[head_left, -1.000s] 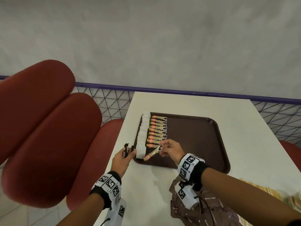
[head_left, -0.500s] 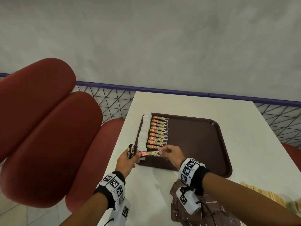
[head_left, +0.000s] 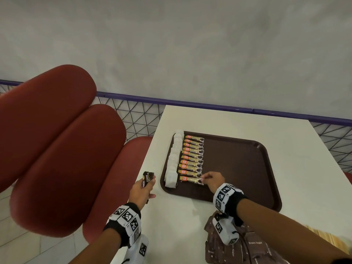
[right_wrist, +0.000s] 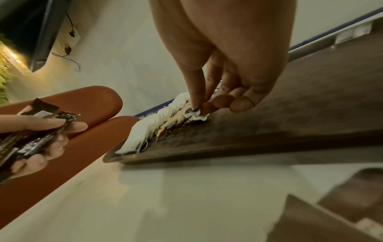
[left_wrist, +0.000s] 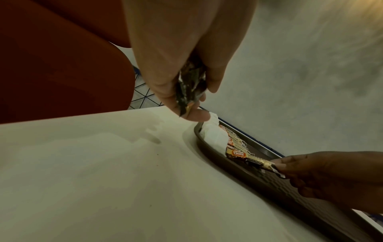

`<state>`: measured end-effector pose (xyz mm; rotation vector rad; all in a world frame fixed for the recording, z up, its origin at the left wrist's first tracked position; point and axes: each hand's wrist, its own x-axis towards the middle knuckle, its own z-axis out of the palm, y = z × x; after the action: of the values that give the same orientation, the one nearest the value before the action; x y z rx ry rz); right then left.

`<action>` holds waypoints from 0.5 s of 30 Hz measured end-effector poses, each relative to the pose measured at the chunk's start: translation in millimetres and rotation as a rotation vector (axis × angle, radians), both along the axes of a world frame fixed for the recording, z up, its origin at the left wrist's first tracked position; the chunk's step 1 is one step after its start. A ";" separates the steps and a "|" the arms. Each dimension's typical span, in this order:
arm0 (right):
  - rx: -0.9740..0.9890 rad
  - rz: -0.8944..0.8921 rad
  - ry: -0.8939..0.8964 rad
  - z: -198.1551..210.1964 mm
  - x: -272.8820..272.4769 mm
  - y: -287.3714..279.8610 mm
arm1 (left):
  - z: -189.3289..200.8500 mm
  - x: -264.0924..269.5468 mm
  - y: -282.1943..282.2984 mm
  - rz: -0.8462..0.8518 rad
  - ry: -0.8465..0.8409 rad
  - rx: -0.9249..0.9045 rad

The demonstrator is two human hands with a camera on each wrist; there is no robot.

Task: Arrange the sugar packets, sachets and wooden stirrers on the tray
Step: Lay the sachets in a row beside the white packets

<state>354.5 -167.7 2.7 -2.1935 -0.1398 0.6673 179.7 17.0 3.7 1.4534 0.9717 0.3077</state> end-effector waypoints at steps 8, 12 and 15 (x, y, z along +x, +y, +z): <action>-0.109 -0.046 -0.054 -3.7 1.0 16.0 | -0.7 -5.6 -0.3 -0.004 0.020 -0.036; -0.149 -0.001 -0.093 -2.7 -0.9 13.8 | -1.0 -5.2 1.0 -0.021 0.011 -0.014; -0.210 0.058 -0.166 4.0 -0.8 12.9 | -1.3 -3.4 3.1 -0.049 -0.010 0.031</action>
<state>353.7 -154.8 6.7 -2.4550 -0.2283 0.5514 176.3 20.2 2.4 1.5006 0.9261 0.2953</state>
